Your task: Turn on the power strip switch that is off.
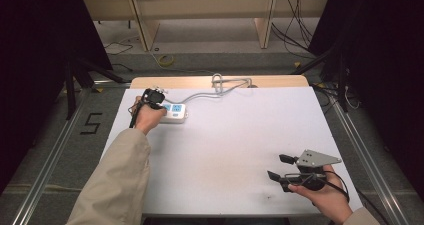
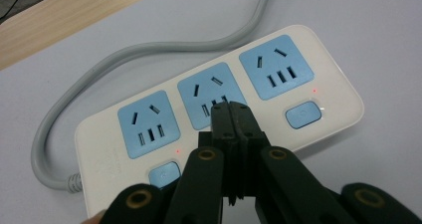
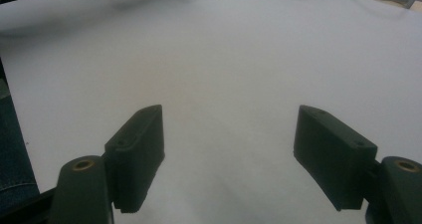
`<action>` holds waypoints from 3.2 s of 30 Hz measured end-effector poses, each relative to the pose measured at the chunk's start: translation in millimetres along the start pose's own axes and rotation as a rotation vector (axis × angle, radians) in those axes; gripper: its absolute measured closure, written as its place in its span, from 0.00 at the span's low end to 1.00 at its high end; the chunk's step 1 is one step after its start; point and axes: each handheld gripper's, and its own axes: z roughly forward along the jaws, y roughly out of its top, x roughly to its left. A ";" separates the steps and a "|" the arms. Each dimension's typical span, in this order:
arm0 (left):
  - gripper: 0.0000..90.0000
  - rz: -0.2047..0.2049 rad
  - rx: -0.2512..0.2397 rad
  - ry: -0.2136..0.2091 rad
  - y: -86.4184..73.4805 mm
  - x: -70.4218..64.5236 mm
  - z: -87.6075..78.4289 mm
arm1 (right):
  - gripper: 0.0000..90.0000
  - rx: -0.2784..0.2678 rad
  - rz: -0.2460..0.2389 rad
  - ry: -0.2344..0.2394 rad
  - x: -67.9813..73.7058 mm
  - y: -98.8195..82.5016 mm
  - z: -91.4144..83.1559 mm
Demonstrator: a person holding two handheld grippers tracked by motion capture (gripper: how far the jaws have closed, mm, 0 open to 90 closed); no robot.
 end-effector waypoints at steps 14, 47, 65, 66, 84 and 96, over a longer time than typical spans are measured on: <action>1.00 -0.004 0.014 0.001 0.9 -1.7 4.3 | 0.32 0.002 -0.001 0.001 0.2 0.0 0.0; 1.00 0.006 0.039 0.011 1.6 -1.3 7.7 | 0.32 0.007 -0.004 0.000 0.9 0.7 0.1; 1.00 0.019 0.062 0.024 3.0 -3.4 8.0 | 0.32 0.002 -0.008 0.000 1.9 1.5 1.0; 1.00 0.019 0.063 0.025 3.2 -3.6 8.1 | 0.32 0.002 -0.008 0.000 2.0 1.5 0.9; 1.00 0.020 0.089 0.041 6.6 -6.1 9.3 | 0.32 0.004 -0.016 0.003 1.7 1.7 1.4; 1.00 0.026 0.109 0.049 9.1 -7.5 10.2 | 0.32 0.004 -0.012 0.004 2.2 1.9 1.9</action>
